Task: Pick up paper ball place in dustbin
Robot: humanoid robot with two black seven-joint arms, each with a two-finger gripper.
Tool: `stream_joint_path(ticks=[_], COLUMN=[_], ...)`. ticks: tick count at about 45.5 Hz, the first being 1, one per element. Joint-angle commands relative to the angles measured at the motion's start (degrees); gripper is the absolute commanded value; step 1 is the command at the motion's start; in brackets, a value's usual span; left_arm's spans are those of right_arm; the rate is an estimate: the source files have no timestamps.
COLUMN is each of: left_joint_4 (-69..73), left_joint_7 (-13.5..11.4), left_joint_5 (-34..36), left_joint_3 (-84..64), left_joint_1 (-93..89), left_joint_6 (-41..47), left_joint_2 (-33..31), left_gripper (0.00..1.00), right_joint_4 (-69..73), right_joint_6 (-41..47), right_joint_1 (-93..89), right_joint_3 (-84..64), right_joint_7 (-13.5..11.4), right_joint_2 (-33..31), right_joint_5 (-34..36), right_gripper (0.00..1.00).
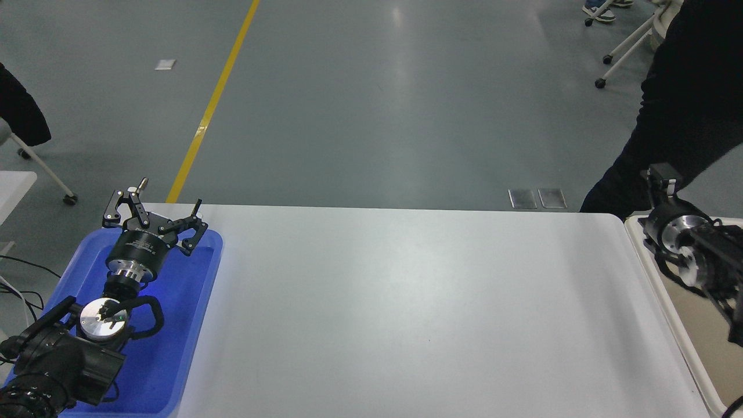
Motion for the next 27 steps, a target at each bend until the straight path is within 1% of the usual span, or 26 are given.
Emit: stream_joint_path(ticks=[1,4,6,8,18,27], left_joint_4=[0.01,0.01,0.01,0.01,0.01,0.01], left_joint_7=[-0.02,-0.02,0.06,-0.02,-0.02,-0.02], left_joint_5=[0.01,0.01,0.01,0.01,0.01,0.01], left_joint_3=[-0.01,0.08,-0.01,0.08,-0.01,-0.01], left_joint_1=[-0.03,-0.03,0.06,-0.03,-0.03,-0.03], left_joint_6=[0.00,0.00,0.00,0.00,0.00,0.00], left_joint_2=[0.00,0.00,0.00,0.00,0.00,0.00], left_gripper=[1.00,1.00,1.00,1.00,1.00,1.00], right_joint_4=[8.88,9.77,10.03,10.12,10.03,9.94], right_joint_6=[0.13,0.13,0.13,0.13,0.22,0.57], right_joint_1=[-3.83,-5.59,-6.73,-7.96,-12.79,-16.49], right_joint_3=[17.21,18.80,19.24,19.59,22.23,22.23], right_joint_7=[12.18,16.23,17.90,18.87,19.14,19.14], right_joint_2=[5.19,6.59,7.47,8.35,13.71,15.30], right_joint_5=[-0.17,-0.17,-0.17,-0.26,-0.61,-0.79], right_gripper=[1.00,1.00,1.00,1.00,1.00,1.00])
